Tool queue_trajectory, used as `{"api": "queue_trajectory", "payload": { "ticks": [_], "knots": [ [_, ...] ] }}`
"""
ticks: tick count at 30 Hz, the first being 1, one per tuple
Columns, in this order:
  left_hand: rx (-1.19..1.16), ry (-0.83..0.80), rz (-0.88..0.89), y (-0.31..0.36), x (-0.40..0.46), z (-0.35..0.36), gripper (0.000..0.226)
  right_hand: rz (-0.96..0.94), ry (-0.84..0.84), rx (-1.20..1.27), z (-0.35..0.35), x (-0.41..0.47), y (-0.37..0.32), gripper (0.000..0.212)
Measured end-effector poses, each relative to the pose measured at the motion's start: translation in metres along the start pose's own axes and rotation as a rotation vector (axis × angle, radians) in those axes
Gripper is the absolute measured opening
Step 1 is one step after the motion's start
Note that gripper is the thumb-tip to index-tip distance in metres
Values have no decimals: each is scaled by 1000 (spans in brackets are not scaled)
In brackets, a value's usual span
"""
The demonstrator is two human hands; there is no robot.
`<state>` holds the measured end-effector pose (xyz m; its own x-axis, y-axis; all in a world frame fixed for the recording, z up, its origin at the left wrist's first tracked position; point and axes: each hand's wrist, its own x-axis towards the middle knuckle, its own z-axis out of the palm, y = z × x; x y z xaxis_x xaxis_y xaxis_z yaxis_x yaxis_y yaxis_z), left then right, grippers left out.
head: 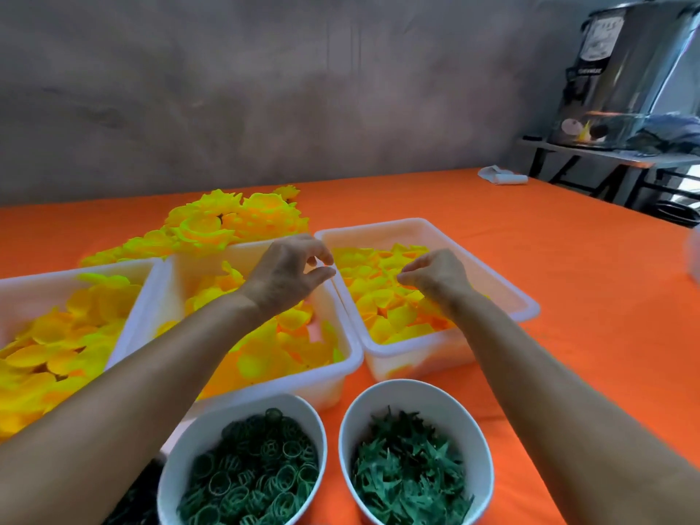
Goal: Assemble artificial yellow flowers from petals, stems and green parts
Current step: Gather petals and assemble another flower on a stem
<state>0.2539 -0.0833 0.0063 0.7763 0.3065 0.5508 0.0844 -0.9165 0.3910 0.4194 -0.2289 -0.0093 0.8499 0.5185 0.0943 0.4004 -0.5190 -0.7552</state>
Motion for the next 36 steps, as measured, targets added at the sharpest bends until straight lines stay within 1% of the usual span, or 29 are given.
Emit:
{"api": "queue_trajectory", "payload": {
  "ticks": [5, 8, 10, 13, 15, 19, 25, 29, 32, 33, 34, 36],
  "knots": [
    [29, 103, 36, -16, -7, 12, 5, -28, -78, -331, 16, 4, 1, 33],
    [40, 142, 43, -20, -10, 17, 6, -22, -111, -409, 23, 9, 5, 39],
    [40, 149, 56, -21, -11, 19, 6, 1, -112, -383, 22, 12, 7, 40],
    [36, 140, 62, -21, -14, 20, 5, 27, -74, -244, 18, 15, 10, 28],
    [39, 134, 63, -22, -17, 21, 5, 29, -43, -197, 18, 16, 10, 25],
    [39, 147, 35, -25, -19, 21, 6, -6, -15, -212, 21, 15, 8, 22],
    [39, 202, 3, -27, -17, 21, 9, -65, -33, -302, 24, 14, 6, 31],
    [45, 195, 10, -28, -18, 22, 9, -60, 58, -152, 20, 17, 7, 37],
    [50, 197, 9, -29, -19, 22, 9, -132, 126, -144, 16, 13, 6, 37],
    [51, 198, 9, -29, -19, 22, 9, -166, 125, -133, 13, 9, 5, 36],
    [52, 196, 8, -29, -20, 22, 9, -190, 83, -118, 10, 5, 3, 33],
    [52, 189, 5, -29, -20, 22, 9, -196, -118, -173, 1, -2, 1, 34]
  ]
}}
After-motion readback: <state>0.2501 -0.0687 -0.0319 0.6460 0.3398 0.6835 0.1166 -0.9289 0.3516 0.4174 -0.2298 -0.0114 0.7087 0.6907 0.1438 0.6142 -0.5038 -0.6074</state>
